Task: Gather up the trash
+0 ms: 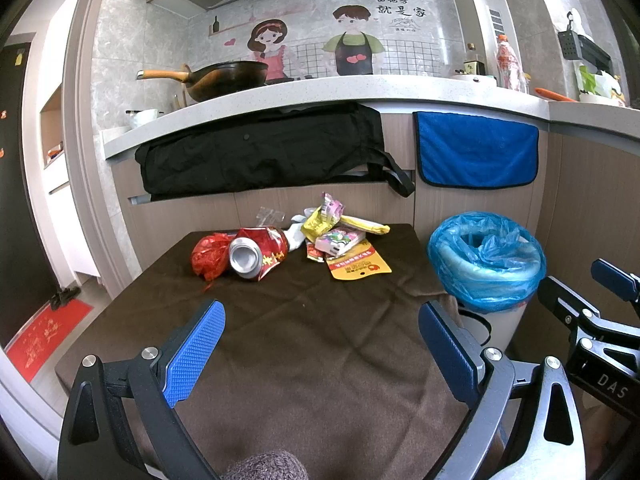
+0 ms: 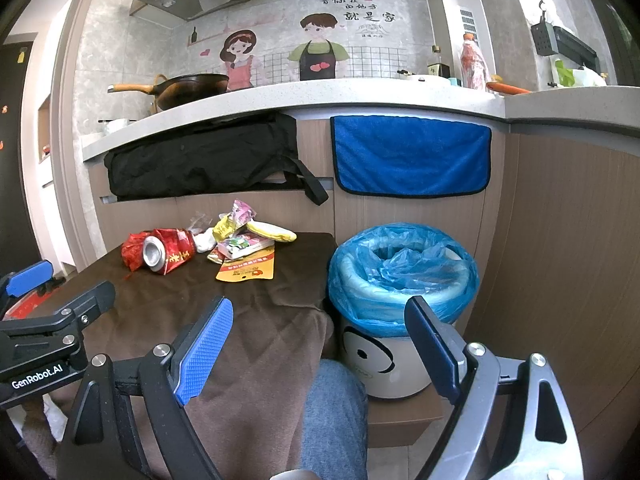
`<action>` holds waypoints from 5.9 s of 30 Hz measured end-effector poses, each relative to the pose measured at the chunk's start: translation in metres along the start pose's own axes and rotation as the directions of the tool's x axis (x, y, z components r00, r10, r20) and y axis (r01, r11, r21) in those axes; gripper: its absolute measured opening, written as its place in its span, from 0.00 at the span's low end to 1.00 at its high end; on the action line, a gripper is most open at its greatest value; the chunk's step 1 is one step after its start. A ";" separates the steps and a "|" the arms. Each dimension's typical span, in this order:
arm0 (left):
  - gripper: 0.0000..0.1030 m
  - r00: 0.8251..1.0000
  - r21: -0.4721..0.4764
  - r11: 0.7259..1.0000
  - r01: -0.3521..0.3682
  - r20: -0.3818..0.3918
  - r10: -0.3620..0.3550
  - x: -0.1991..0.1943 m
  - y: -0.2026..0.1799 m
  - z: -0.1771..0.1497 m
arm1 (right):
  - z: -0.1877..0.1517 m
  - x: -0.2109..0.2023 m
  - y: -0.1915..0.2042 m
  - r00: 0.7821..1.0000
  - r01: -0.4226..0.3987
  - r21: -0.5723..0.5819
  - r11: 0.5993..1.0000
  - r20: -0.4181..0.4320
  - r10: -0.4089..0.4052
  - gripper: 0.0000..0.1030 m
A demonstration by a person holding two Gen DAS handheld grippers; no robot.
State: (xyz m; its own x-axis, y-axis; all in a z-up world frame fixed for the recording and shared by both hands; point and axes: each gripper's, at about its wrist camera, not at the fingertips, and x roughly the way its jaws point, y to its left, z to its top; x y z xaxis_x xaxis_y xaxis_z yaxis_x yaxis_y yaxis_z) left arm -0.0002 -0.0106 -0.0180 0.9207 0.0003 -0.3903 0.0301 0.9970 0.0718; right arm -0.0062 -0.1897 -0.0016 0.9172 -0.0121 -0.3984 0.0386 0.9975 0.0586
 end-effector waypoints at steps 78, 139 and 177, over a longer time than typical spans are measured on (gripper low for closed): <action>0.55 0.956 -0.300 0.954 -0.011 -0.283 -0.078 0.216 0.184 0.027 | 0.058 0.255 0.080 0.961 -0.133 -0.194 0.972 -0.263 0.079 0.80; 0.53 0.976 -0.060 0.975 0.213 0.065 -0.209 0.184 0.003 0.205 | 0.188 0.168 -0.032 0.948 -0.304 -0.035 0.952 -0.112 0.298 0.12; 0.75 0.814 -0.128 0.837 0.533 -0.191 -0.548 0.314 -0.179 0.148 | 0.098 0.224 -0.202 0.975 -0.053 0.223 0.973 -0.201 0.099 0.53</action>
State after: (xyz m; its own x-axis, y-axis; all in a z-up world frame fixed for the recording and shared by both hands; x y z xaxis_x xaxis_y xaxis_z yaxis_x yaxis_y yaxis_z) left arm 0.3407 -0.2008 -0.0179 0.6587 -0.5311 -0.5329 0.4661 0.8441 -0.2651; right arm 0.2309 -0.4009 -0.0127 0.8182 0.1004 -0.5661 0.0777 0.9563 0.2819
